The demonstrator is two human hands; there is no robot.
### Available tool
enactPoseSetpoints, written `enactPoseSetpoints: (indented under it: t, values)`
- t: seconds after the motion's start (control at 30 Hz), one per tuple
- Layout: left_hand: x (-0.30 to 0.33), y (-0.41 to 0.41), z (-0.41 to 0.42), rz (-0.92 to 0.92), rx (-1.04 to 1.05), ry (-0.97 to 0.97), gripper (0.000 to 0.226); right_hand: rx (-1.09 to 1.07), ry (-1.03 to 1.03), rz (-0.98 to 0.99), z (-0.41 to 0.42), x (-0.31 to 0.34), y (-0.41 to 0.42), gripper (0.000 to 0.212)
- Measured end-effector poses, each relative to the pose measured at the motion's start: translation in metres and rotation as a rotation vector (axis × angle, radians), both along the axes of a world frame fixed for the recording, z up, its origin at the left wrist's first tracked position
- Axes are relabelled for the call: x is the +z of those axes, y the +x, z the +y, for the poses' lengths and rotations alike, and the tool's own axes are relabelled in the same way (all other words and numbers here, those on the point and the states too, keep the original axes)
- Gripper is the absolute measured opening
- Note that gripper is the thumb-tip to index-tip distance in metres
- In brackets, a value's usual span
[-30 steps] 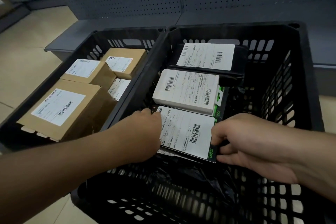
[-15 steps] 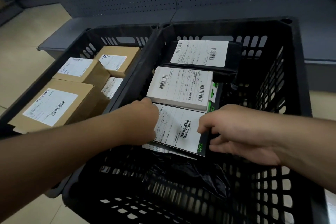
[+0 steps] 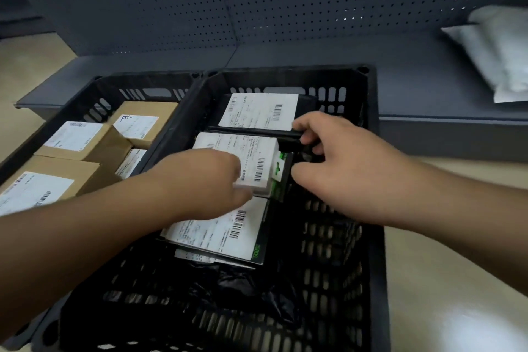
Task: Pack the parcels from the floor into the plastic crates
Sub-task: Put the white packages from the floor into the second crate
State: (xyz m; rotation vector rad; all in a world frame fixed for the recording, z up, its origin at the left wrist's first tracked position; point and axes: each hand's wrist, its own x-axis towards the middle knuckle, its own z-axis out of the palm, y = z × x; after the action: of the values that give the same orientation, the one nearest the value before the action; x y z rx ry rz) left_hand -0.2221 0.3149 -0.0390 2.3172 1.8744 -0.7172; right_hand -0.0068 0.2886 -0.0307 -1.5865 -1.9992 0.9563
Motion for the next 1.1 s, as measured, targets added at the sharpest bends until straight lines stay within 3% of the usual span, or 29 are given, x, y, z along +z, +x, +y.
enactPoseSetpoints:
  t: [0.27,0.53,0.9,1.1]
  values:
    - [0.018,0.084,0.002,-0.409,-0.098,0.237,0.042,-0.081,0.238,-0.149,-0.005,0.016,0.085,0.046]
    - [0.019,0.176,0.006,-0.597,-0.254,0.323,0.058,-0.199,0.243,-0.300,-0.008,0.014,0.166,0.051]
    - [-0.009,0.306,0.003,-0.665,-0.292,0.104,0.057,-0.453,0.150,-0.313,-0.047,-0.039,0.252,0.057]
    - [-0.053,0.380,-0.002,-0.690,-0.160,0.010,0.058,-0.614,0.031,-0.314,-0.068,-0.083,0.306,0.054]
